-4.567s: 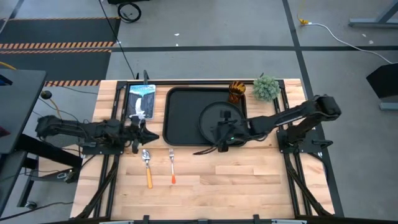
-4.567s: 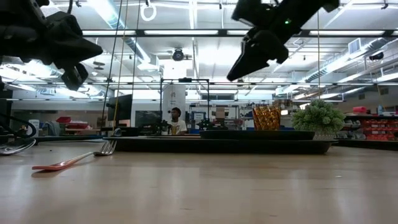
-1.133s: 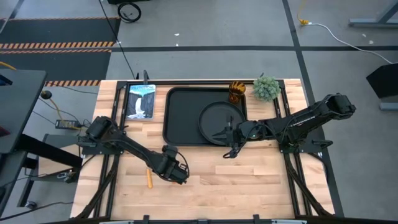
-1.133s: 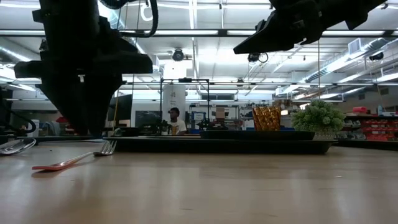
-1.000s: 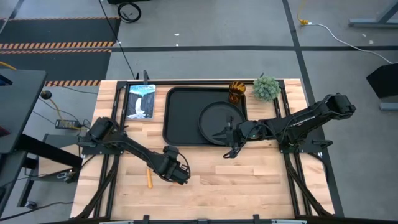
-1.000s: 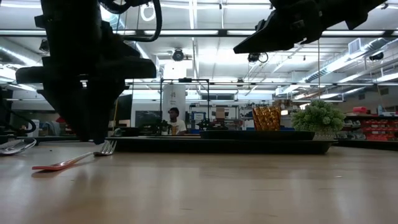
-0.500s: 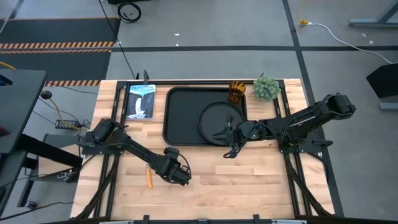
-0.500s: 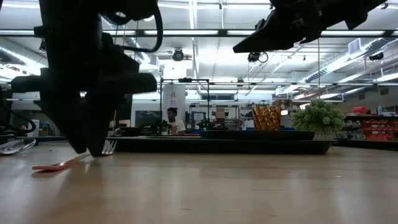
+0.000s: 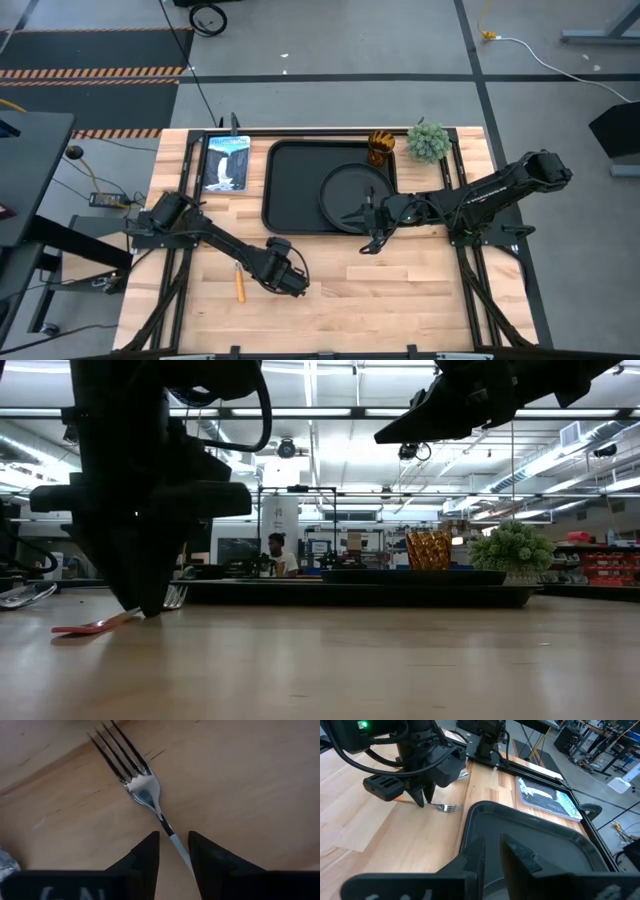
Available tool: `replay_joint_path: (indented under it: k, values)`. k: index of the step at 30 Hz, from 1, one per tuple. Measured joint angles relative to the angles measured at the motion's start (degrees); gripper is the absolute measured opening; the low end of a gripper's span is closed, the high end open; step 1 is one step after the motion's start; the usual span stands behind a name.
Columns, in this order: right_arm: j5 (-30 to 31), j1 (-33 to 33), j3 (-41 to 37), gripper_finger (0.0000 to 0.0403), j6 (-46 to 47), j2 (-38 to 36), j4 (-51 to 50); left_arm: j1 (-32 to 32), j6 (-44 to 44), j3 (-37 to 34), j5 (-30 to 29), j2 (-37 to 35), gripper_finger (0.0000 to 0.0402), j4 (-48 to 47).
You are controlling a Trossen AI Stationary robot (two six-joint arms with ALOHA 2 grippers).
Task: Pick and place plate/cup/fork/spoon on tray
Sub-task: Put the orange fork on the black tray to the left of the black plate
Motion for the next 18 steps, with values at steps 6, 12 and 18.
replay_joint_path:
  k: [6,12,18]
  values:
    - [0.0,0.0,0.0,0.0064,0.0,0.0,0.0,0.0,2.1,0.0,1.3,0.0,0.006,0.4]
    - [0.0,0.0,0.0,0.0064,0.0,0.0,0.0,0.0,4.4,-0.1,1.8,-0.1,0.0017,0.8]
    - [0.0,0.0,0.0,0.0064,0.0,0.0,0.0,0.0,6.7,-0.3,2.5,-1.2,0.0021,1.3]
